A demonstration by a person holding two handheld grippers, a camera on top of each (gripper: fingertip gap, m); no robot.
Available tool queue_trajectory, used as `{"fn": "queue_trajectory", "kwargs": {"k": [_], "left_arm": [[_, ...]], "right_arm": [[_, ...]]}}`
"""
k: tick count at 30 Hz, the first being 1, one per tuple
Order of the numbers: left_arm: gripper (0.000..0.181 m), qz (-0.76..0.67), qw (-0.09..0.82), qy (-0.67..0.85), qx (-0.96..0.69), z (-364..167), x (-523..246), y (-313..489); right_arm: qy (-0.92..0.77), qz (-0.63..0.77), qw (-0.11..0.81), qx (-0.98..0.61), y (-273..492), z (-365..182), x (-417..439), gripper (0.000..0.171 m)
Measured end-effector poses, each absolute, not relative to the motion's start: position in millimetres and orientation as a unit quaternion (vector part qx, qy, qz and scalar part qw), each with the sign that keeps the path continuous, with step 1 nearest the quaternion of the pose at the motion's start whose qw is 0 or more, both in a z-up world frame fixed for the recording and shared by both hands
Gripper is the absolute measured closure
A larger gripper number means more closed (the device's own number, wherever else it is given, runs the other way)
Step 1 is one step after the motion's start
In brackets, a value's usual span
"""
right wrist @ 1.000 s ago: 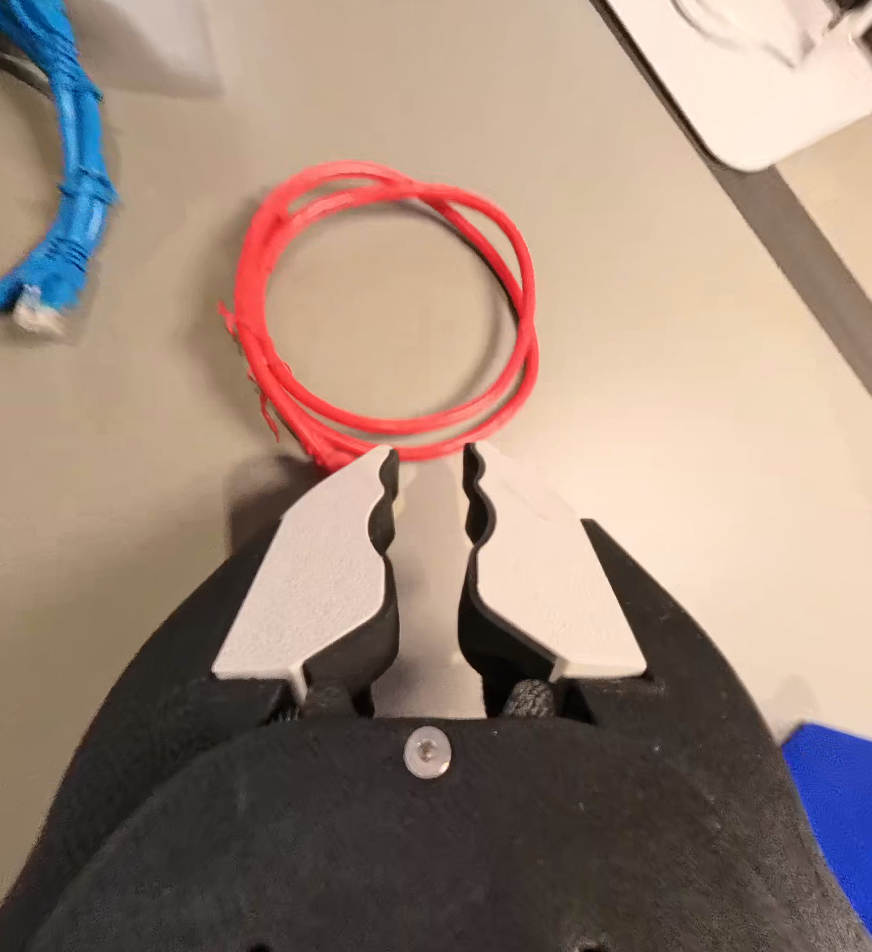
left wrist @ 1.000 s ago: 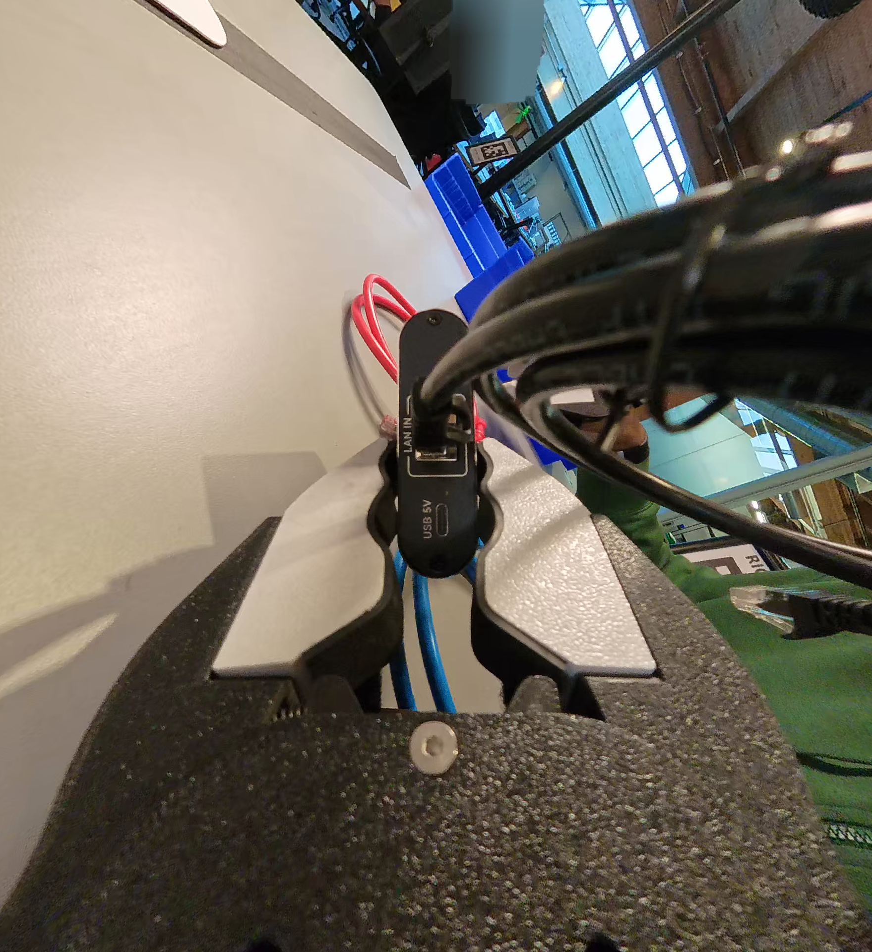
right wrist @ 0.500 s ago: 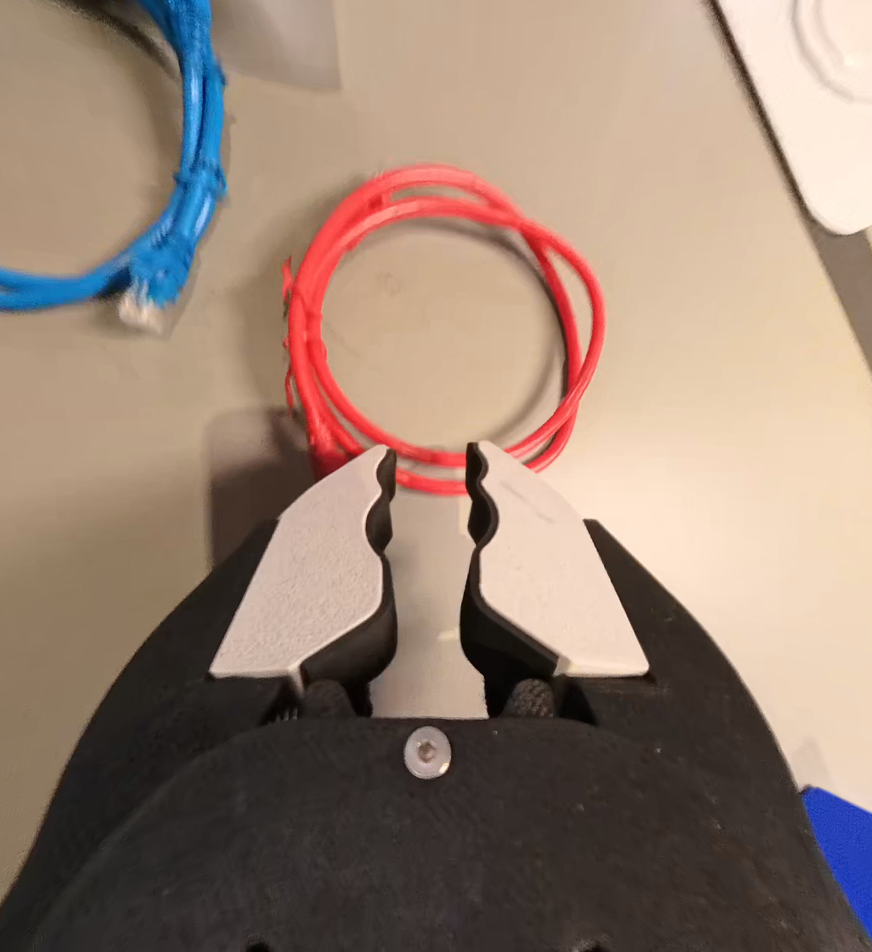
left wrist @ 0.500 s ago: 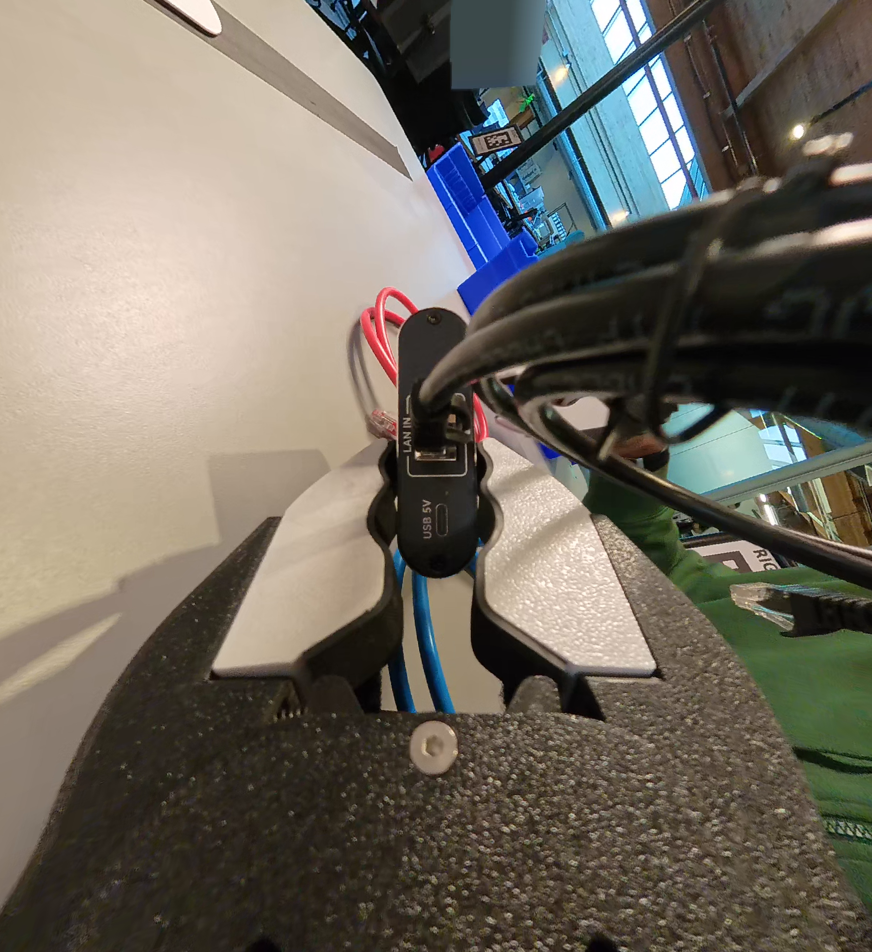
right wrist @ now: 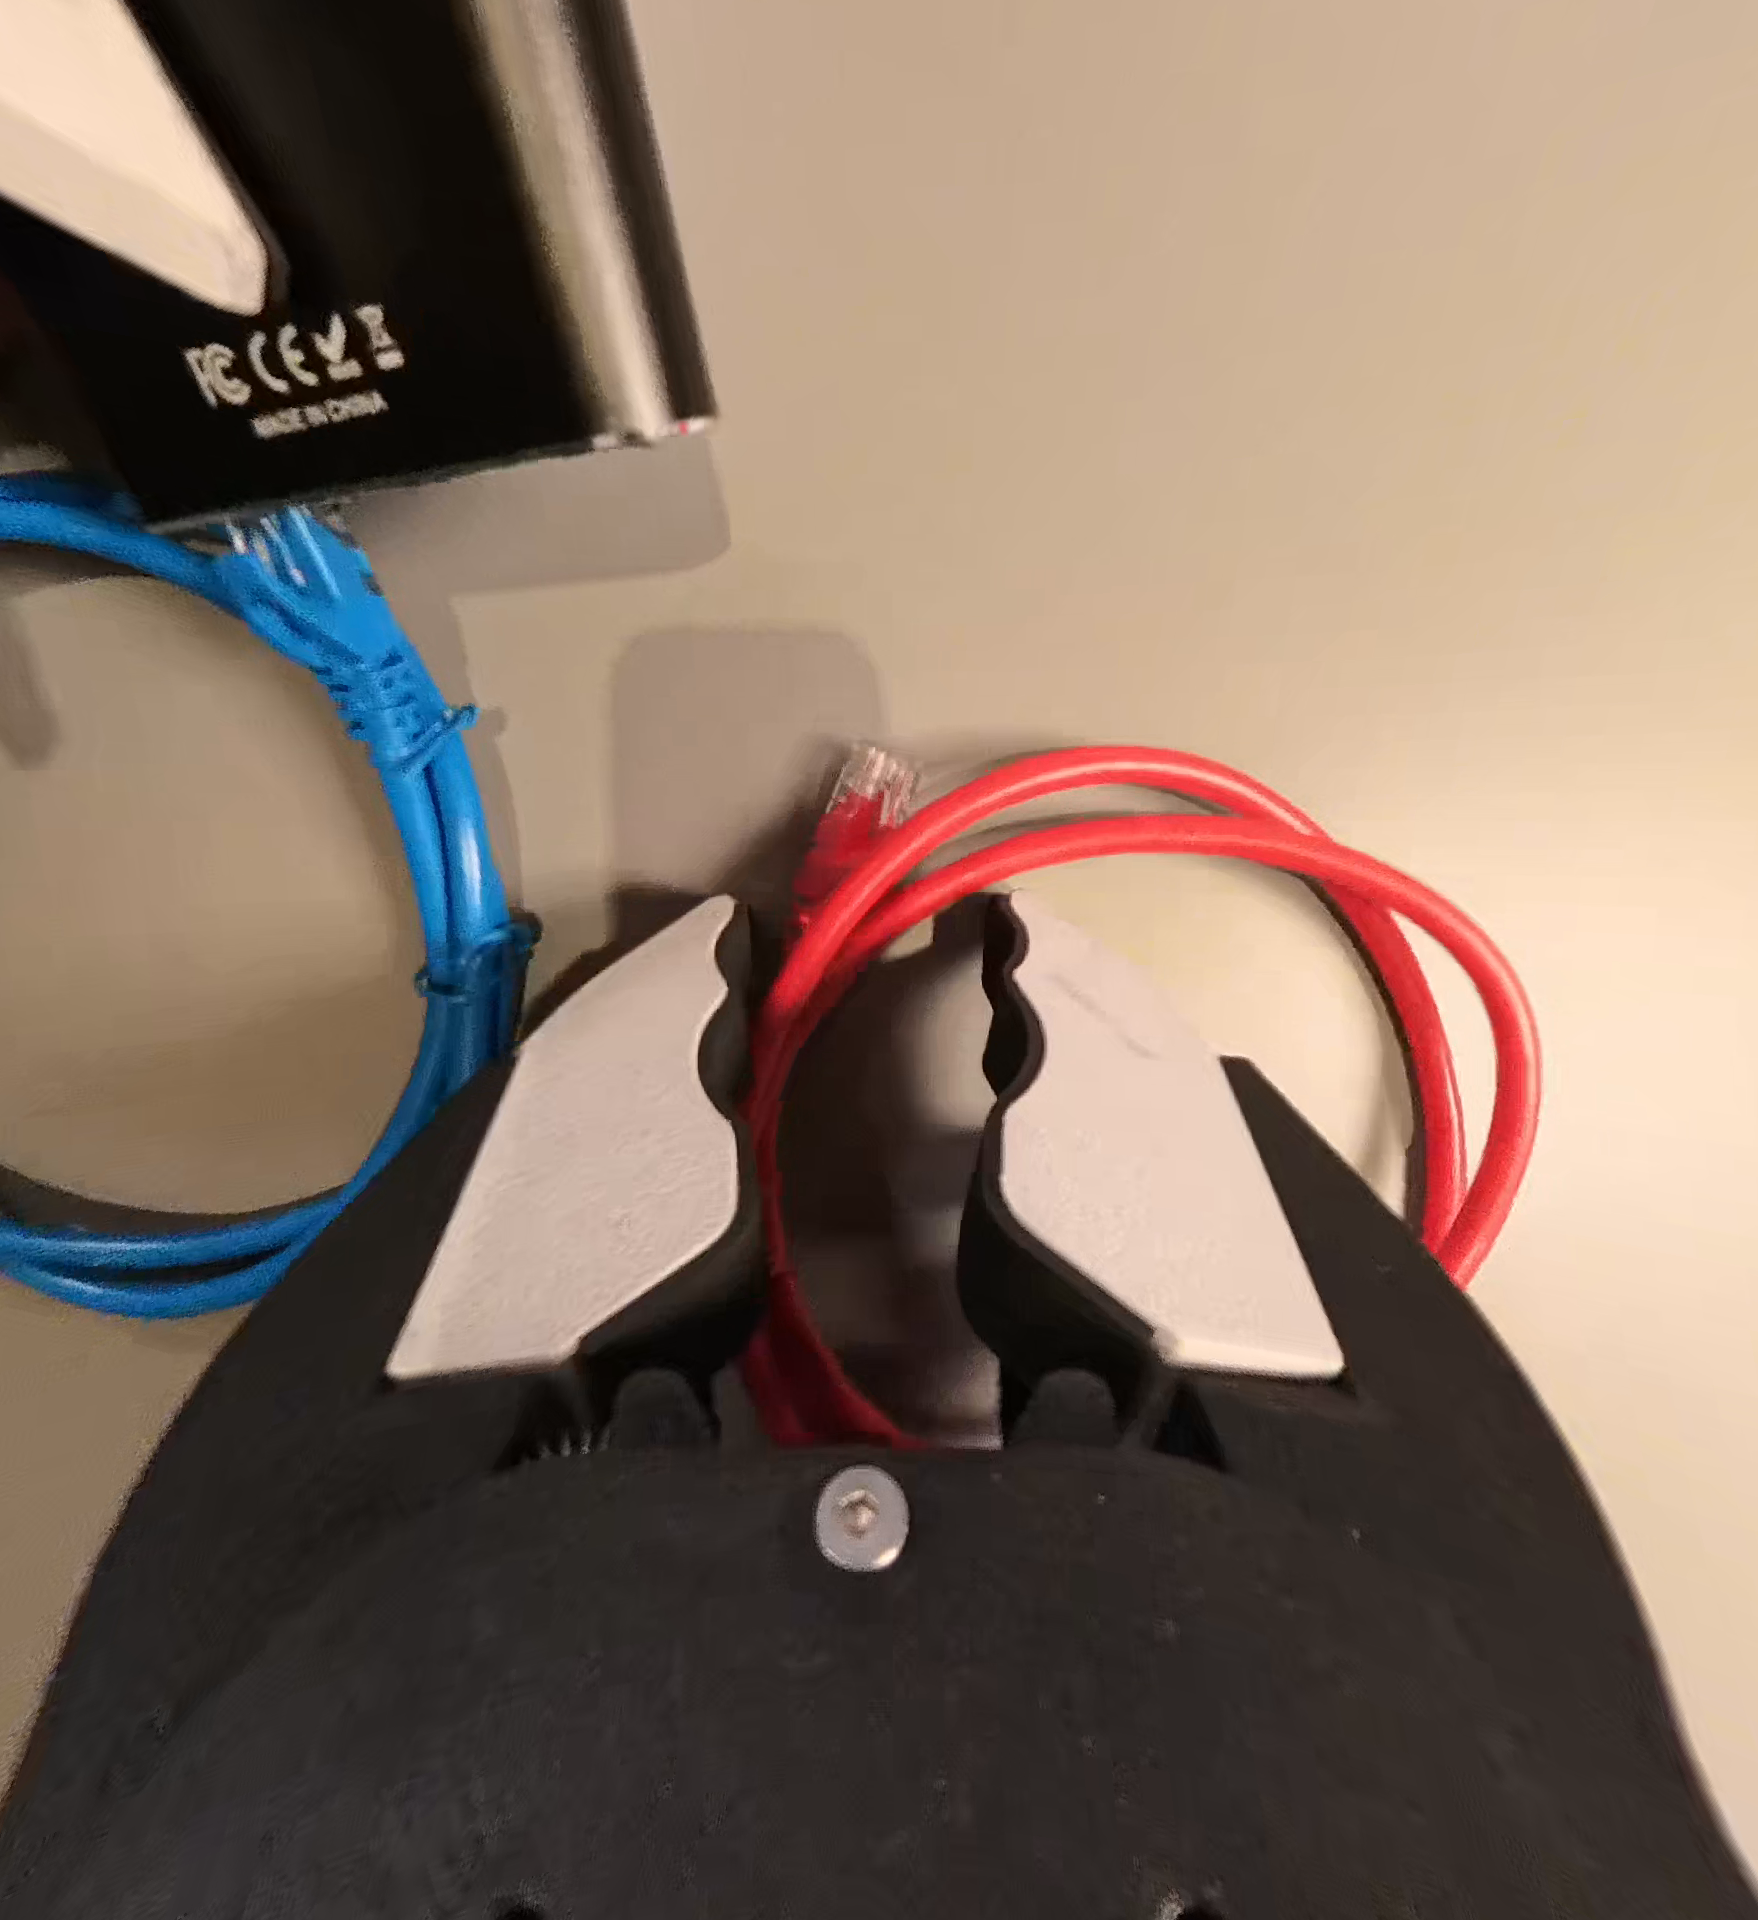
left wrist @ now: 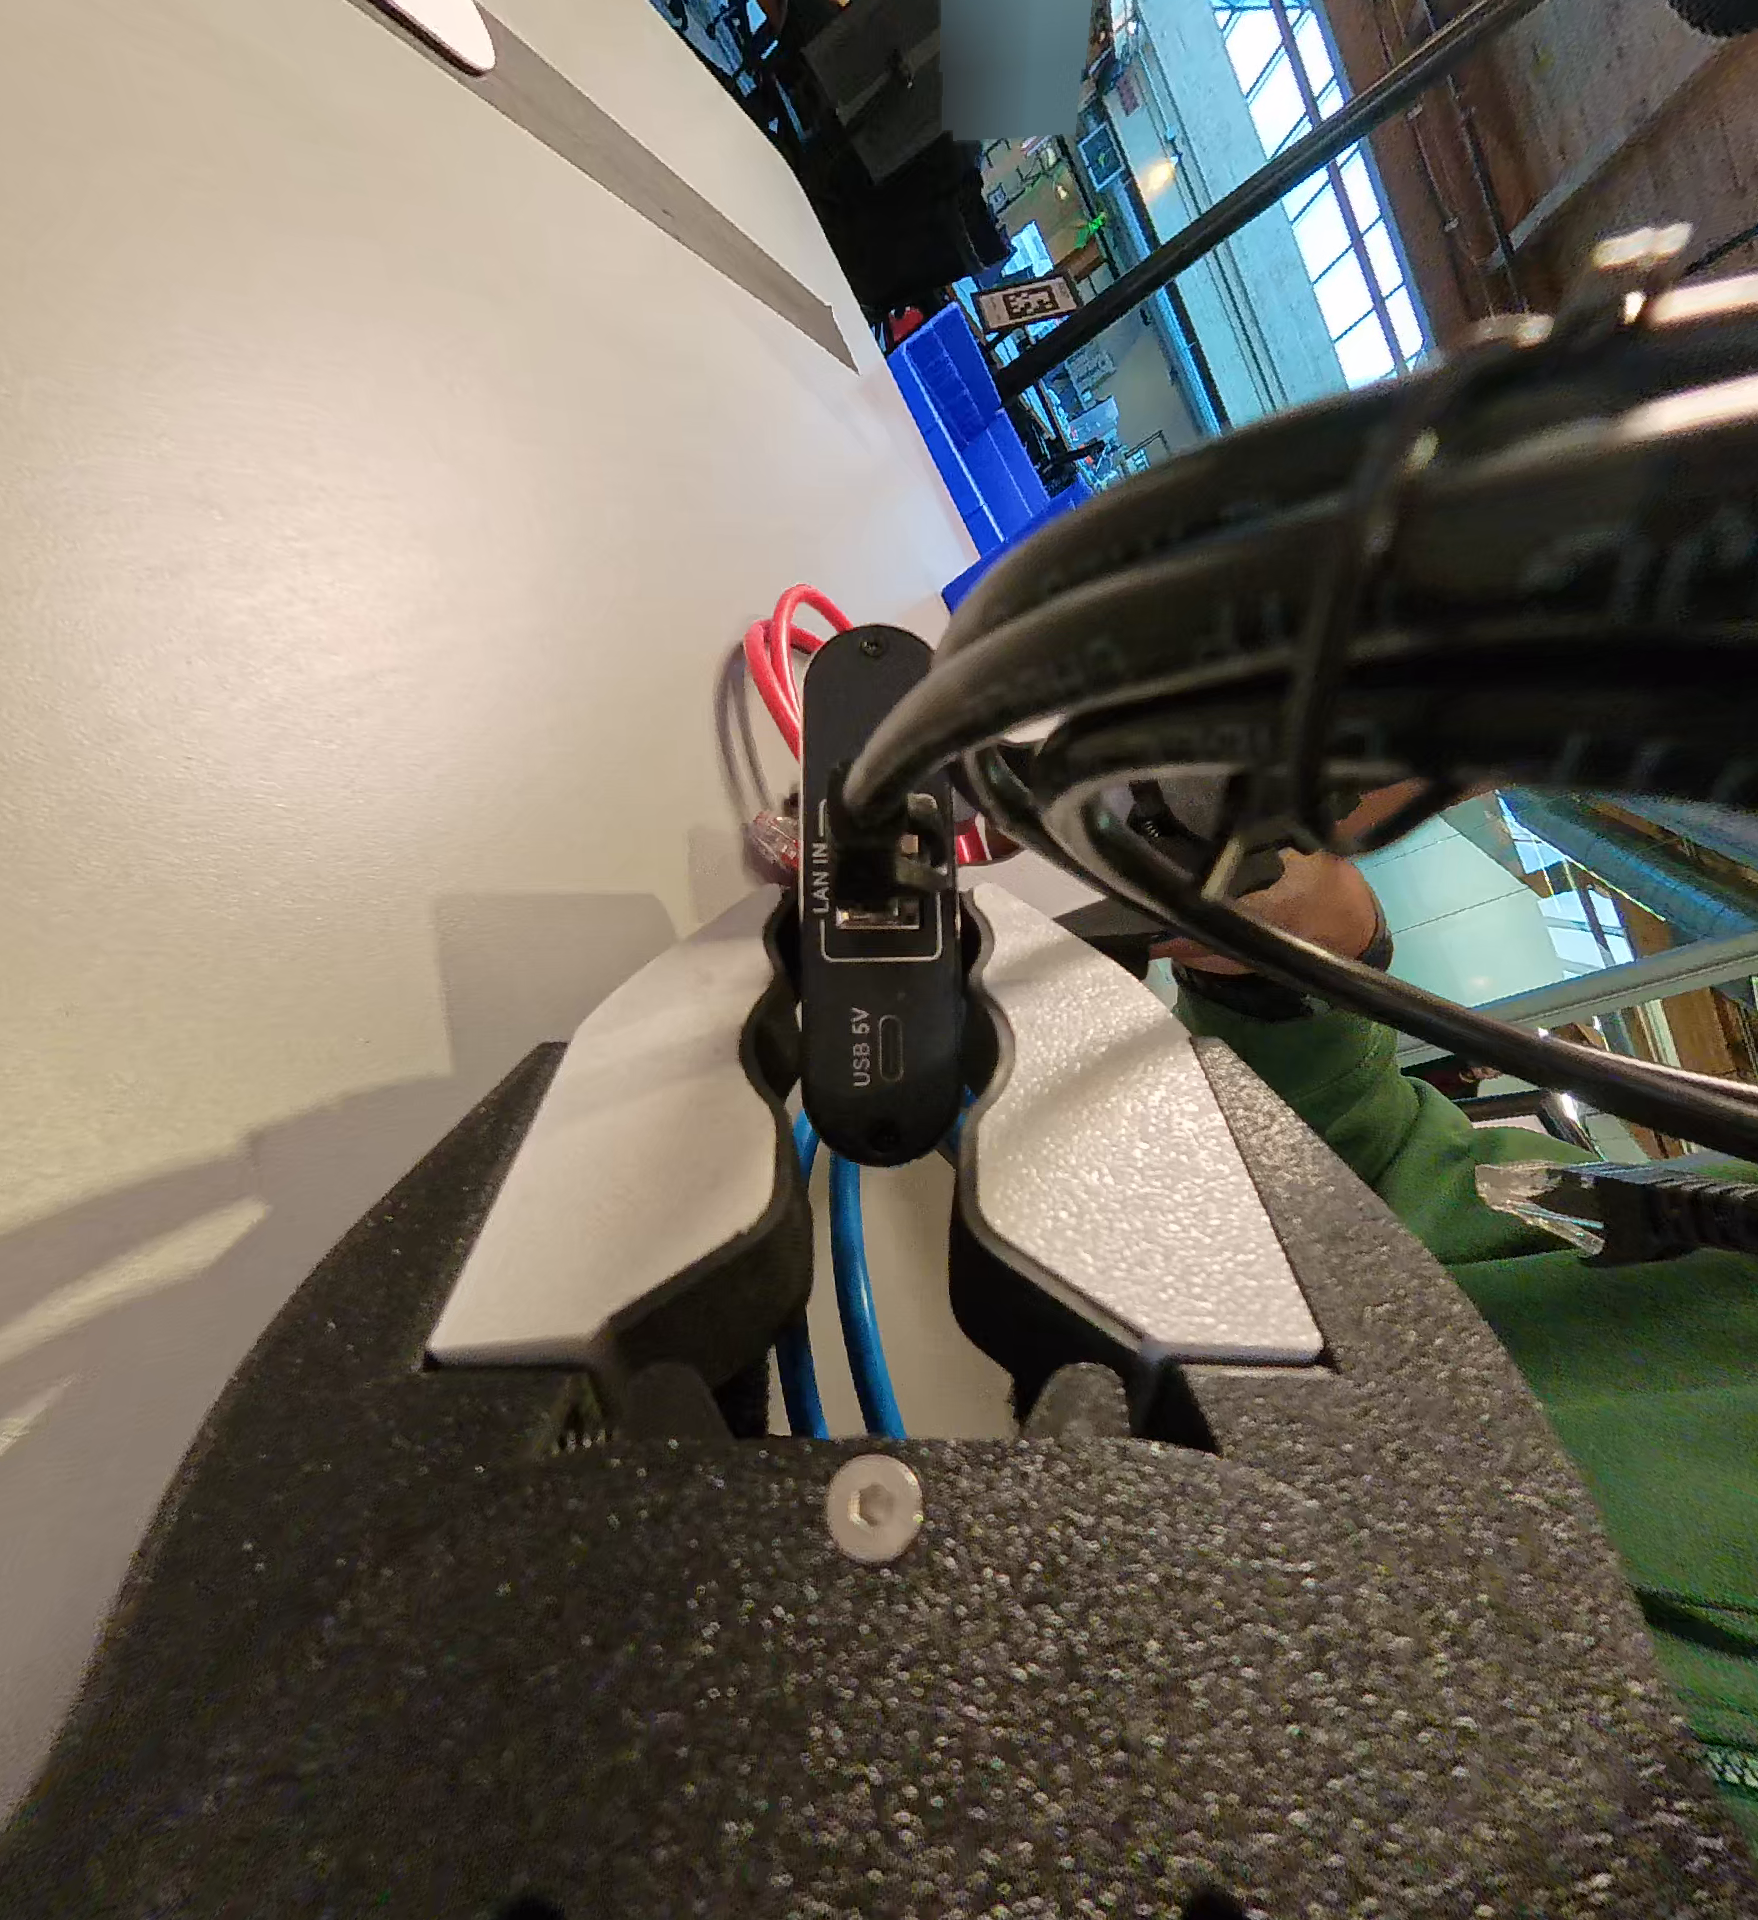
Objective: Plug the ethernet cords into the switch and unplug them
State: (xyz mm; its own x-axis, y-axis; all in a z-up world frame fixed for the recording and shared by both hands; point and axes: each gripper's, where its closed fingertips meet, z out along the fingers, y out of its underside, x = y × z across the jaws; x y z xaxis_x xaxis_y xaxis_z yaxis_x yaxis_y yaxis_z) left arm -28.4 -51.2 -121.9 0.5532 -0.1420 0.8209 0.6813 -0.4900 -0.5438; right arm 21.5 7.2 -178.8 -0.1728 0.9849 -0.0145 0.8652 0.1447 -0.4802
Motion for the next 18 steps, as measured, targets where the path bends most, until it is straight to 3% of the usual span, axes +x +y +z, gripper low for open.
{"fn": "queue_trajectory", "kwargs": {"k": [6, 13, 18], "left_arm": [[0.154, -0.438, 0.471, -0.182, -0.744, -122, -28, -52], [0.153, -0.439, 0.470, -0.184, -0.743, -122, -29, -52], [0.153, -0.439, 0.466, -0.182, -0.747, -124, -28, -52]], "right_arm": [[-0.747, 0.228, 0.165, -0.602, -6, -179, 11, 0.155], [-0.815, 0.247, 0.166, -0.497, -19, -173, 34, 0.149], [-0.787, 0.255, 0.165, -0.536, -17, -168, 26, 0.139]]}}
